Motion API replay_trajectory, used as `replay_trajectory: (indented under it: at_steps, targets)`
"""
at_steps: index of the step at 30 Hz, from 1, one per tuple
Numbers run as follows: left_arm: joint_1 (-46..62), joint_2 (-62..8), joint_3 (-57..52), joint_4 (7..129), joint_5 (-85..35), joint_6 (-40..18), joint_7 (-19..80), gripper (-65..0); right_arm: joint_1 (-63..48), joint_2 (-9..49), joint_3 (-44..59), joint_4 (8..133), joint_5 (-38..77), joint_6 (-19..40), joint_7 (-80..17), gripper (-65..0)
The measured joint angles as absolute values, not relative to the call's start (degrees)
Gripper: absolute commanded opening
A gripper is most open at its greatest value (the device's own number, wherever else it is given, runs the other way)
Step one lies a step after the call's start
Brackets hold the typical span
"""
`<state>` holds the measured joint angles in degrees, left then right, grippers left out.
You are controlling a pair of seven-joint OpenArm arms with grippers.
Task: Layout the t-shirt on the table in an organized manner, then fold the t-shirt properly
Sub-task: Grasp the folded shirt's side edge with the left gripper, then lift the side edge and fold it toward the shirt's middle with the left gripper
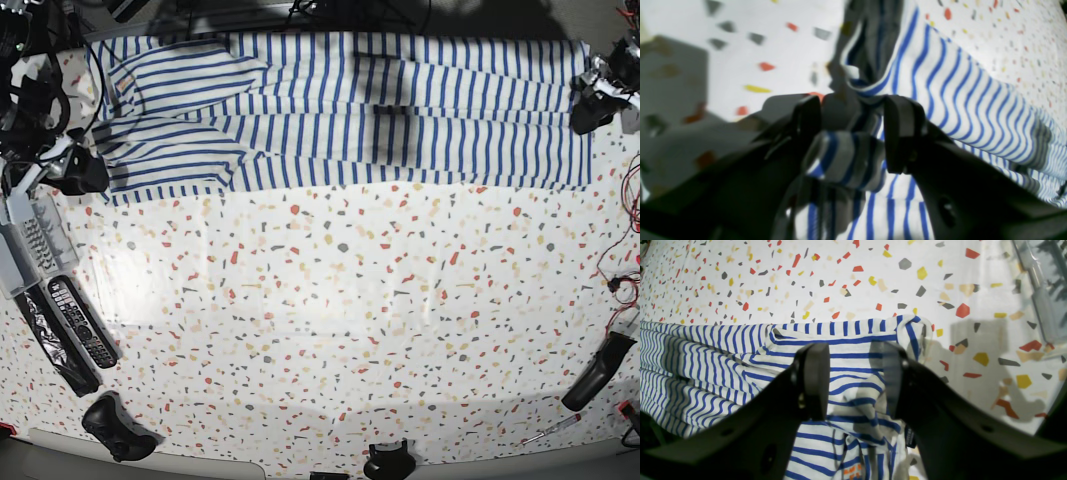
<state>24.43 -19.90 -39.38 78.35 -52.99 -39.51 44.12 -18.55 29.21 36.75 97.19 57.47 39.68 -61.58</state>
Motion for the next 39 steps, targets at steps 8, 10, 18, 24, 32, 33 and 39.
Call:
replay_trajectory:
  at_steps: [8,10,18,24,32,33,39]
  targets:
    - [24.12,-20.34,-34.44,78.39,-52.05,-39.70,42.89,-46.1,-18.55,29.21,36.75,97.19,57.47,39.66,-61.58,-39.6]
    - [24.14,-20.34,-34.44,78.39,-50.54,-39.68,42.87,-57.6,-18.55,29.21,36.75,97.19,57.45,39.68,-61.58,-39.6]
    - [24.14,-20.34,-34.50,78.39,-46.94,-39.70,42.02,-65.0,-18.55,29.21,36.75,97.19,57.47,39.66,-61.58,-39.6]
    - [24.08,-23.07,-34.70,78.35,-45.23,-39.70,37.23,-65.0,-18.55,29.21,36.75,97.19,57.52,39.68,-61.56,-39.6]
    - [19.99,-28.25,-34.87,78.37,-39.94,-37.56,36.03,-65.0,-16.21,29.21,36.75,97.19,61.78,39.68,-61.14,-39.6]
    - [20.01,-28.34,-34.87,78.37,-39.92,-37.56,36.12,-65.0,-15.75,29.21,36.75,97.19,61.76,39.68,-61.14,-39.6]
    - [20.84,-28.40,-36.07,84.09,-46.83,-37.30,47.07,-65.0,-12.75,29.19,36.75,97.19,61.78,39.68,-61.32,-39.6]
